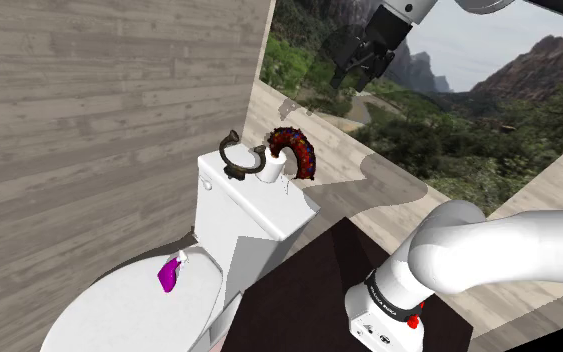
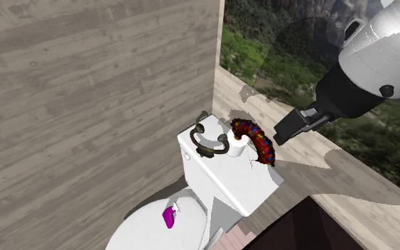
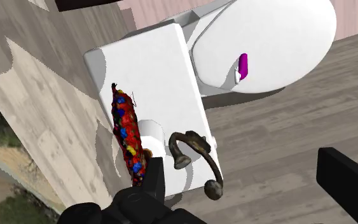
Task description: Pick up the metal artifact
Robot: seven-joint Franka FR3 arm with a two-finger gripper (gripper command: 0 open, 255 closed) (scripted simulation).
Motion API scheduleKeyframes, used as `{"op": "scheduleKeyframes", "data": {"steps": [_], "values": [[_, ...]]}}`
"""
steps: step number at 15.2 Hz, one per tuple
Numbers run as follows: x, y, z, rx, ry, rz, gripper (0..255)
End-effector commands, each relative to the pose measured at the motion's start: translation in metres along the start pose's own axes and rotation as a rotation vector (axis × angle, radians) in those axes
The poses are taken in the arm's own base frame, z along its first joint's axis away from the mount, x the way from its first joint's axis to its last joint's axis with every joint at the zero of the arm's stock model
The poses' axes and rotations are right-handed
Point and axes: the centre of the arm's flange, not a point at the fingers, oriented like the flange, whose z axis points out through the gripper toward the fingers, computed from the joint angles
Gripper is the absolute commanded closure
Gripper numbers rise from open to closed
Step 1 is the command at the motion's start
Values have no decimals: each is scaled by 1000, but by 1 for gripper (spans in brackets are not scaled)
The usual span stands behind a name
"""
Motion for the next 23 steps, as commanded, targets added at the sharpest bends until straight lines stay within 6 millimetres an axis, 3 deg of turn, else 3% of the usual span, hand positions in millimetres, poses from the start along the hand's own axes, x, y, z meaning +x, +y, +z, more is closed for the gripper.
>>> {"op": "scheduleKeyframes", "data": {"steps": [1,12,23], "values": [[0,0,0,0,0,0,0],[73,38,127,70,-48,-191,0],[146,54,260,139,-96,-382,0]]}}
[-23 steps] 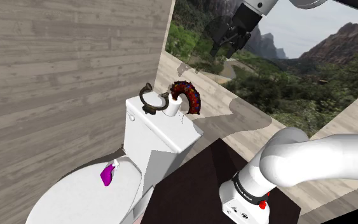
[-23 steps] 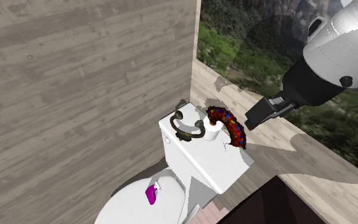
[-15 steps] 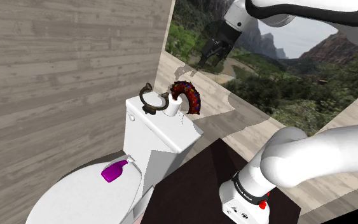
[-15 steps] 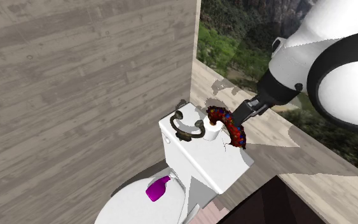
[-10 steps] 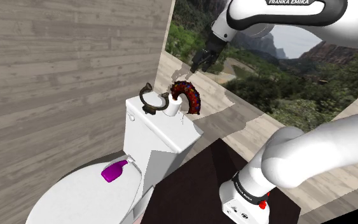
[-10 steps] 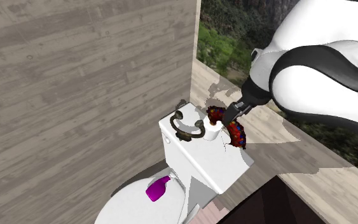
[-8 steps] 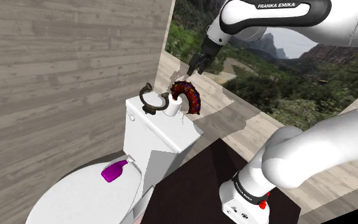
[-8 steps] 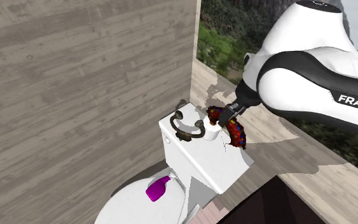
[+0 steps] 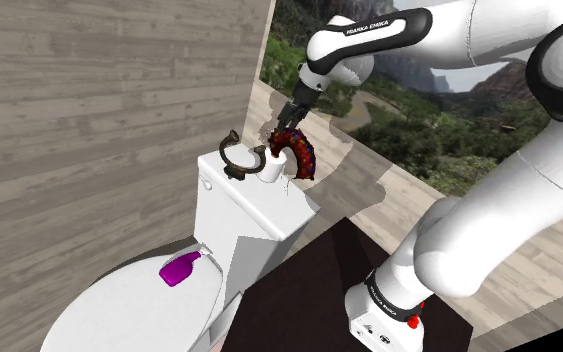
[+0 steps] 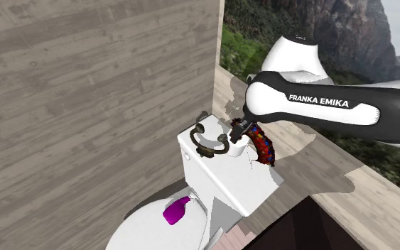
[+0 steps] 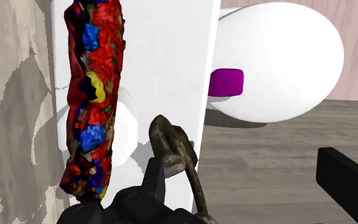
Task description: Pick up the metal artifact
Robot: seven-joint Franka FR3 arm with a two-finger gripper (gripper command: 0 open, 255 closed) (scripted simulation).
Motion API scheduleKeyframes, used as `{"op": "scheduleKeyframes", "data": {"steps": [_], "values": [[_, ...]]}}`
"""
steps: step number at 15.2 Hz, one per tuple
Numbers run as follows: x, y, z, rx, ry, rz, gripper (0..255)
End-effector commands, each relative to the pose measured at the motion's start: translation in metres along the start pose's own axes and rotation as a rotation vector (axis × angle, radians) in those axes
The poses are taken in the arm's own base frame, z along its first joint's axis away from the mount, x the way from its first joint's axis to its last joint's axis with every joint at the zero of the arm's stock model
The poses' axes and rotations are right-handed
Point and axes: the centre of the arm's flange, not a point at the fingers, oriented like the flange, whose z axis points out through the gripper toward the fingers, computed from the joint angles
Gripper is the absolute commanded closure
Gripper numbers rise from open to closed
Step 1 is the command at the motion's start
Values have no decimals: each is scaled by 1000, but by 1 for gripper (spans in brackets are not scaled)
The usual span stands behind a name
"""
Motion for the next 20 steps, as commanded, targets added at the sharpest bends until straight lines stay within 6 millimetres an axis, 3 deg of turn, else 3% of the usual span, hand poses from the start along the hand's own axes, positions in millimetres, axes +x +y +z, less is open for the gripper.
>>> {"op": "scheduleKeyframes", "data": {"steps": [1,9,17,20], "values": [[15,9,24,12,-8,-37,0],[68,37,117,63,-43,-176,0],[121,51,212,113,-78,-315,0],[125,54,232,118,-81,-328,0]]}}
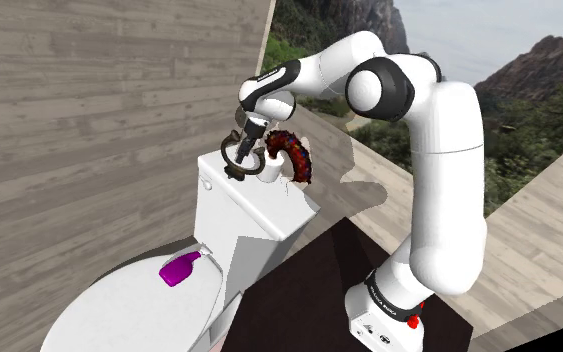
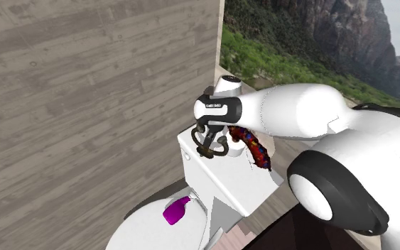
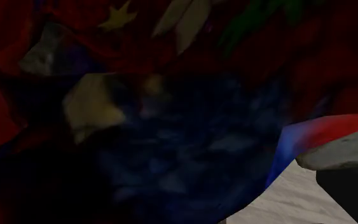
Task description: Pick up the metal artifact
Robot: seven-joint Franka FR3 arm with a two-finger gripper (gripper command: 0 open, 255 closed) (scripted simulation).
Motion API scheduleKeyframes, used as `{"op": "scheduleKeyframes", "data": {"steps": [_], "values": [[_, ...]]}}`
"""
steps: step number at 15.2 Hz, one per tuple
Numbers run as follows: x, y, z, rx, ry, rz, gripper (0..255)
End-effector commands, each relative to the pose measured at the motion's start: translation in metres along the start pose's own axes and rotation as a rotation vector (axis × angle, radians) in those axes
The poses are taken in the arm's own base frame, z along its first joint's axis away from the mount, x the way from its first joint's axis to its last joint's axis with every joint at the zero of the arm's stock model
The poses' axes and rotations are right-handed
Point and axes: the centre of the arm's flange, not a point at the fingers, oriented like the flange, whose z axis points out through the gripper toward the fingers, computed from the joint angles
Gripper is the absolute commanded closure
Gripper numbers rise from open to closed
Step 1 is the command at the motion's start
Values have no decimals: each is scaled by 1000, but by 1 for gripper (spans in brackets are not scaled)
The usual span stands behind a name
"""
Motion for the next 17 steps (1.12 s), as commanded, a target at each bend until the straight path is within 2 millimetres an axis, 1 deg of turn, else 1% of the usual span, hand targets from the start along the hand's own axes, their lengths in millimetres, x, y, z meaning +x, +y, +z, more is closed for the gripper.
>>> {"op": "scheduleKeyframes", "data": {"steps": [1,5,7,8,15,17], "values": [[0,3,12,1,0,-4,0],[-3,7,33,1,0,-4,0],[-3,8,35,1,0,-4,0],[-2,8,35,1,0,-4,255],[-1,8,35,1,0,-4,255],[-3,8,36,1,0,-4,255]]}}
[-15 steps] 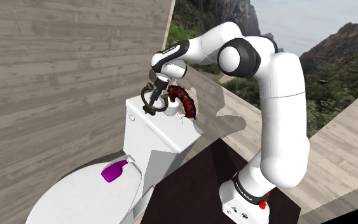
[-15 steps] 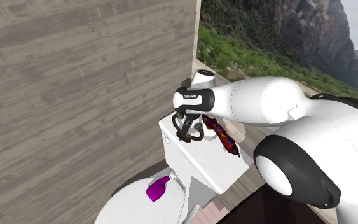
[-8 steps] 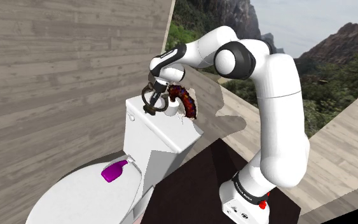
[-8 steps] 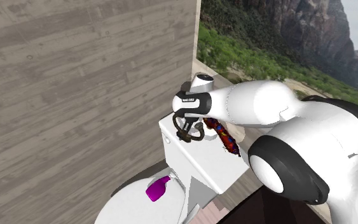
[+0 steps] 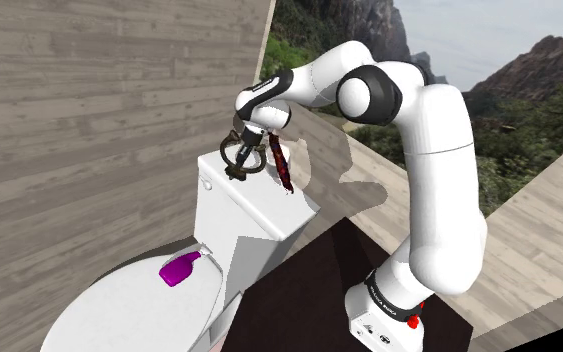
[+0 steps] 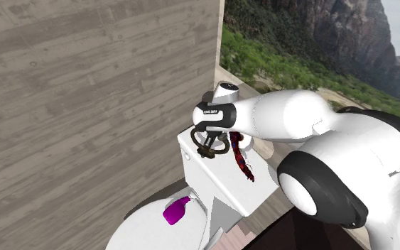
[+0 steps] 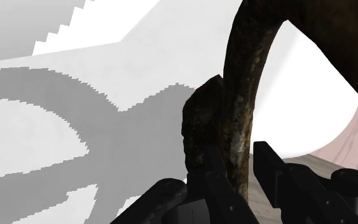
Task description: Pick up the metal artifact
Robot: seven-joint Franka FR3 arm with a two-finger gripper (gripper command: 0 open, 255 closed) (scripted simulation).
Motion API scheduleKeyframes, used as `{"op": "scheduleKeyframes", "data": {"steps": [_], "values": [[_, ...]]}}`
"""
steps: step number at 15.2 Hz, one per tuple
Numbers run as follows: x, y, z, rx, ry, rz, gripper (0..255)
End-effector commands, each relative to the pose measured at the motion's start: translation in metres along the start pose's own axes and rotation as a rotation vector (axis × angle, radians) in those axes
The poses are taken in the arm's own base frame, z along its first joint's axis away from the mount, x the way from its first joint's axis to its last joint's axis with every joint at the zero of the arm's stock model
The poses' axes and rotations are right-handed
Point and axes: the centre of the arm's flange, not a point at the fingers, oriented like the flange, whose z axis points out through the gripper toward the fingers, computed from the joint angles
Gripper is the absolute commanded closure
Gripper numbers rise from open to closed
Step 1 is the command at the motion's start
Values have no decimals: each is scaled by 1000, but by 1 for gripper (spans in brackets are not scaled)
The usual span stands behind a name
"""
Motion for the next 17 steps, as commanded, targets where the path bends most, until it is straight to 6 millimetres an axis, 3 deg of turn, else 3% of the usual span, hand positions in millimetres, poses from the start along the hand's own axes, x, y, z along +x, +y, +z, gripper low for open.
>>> {"op": "scheduleKeyframes", "data": {"steps": [1,15,17], "values": [[-2,0,-4,2,-3,2,255],[7,-16,-75,2,-3,2,255],[7,-16,-76,2,-3,2,255]]}}
